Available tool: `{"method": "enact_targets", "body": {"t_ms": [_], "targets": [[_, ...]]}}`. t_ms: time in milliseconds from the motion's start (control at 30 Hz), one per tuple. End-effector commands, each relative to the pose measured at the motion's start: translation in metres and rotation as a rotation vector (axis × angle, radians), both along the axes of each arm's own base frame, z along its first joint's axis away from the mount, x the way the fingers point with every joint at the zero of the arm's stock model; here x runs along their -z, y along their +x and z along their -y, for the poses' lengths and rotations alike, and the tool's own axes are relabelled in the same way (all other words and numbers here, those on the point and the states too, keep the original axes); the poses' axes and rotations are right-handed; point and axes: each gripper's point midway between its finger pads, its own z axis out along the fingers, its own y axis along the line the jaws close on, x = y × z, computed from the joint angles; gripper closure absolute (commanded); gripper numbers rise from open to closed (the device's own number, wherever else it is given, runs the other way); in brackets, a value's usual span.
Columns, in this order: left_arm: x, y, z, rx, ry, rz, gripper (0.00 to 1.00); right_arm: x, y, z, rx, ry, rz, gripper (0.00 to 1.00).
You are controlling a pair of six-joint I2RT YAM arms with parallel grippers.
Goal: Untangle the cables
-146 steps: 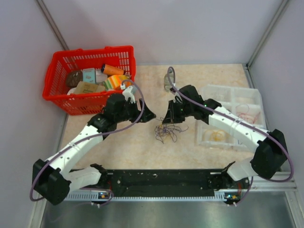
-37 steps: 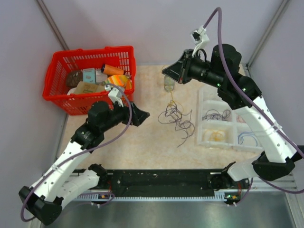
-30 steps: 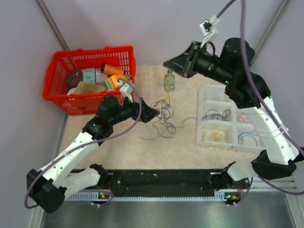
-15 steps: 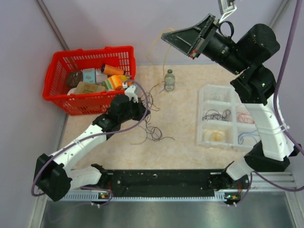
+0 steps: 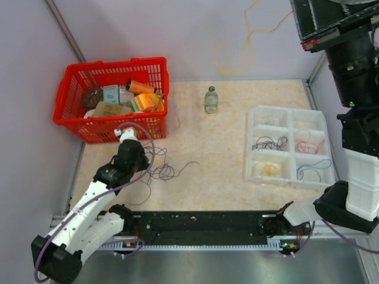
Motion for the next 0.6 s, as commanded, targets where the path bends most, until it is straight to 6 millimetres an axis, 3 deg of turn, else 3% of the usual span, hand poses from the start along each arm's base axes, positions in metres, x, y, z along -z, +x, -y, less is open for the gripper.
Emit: {"method": "enact_targets", "body": {"t_ms": [0,100,167,233,300,367,400,500,567], "targets": [[-0.014,-0.001,-0.039,-0.178,0.063,-0.012,1.0,-0.002,0.008,0.035,0.253,-0.046,0.049,1.0],[-0.026,0.001,-0.055,-0.238,0.113,0.018,1.0,0.019,0.021,0.018,0.292,-0.2,0.076,1.0],[-0.029,-0.002,-0.074,-0.305,0.161,0.011,1.0,0.029,0.041,0.044,0.454,-0.196,-0.022,1.0],[-0.032,-0.002,-0.081,-0.308,0.192,0.004,1.0,0.034,0.045,0.062,0.526,-0.169,-0.075,1.0],[-0.04,0.004,-0.069,-0.222,0.167,0.035,1.0,0.045,0.043,0.048,0.449,-0.193,-0.079,1.0],[-0.05,0.01,-0.045,-0.104,0.1,0.076,1.0,0.078,0.053,0.026,0.385,-0.257,-0.132,1.0],[-0.055,0.012,-0.034,-0.056,0.06,0.091,1.0,0.098,0.062,0.024,0.404,-0.285,-0.182,1.0],[-0.073,0.014,-0.003,0.083,-0.044,0.135,1.0,0.158,0.093,0.05,0.523,-0.295,-0.408,1.0],[-0.081,0.014,0.007,0.127,-0.08,0.146,1.0,0.194,0.103,0.049,0.442,-0.308,-0.518,1.0]]}}
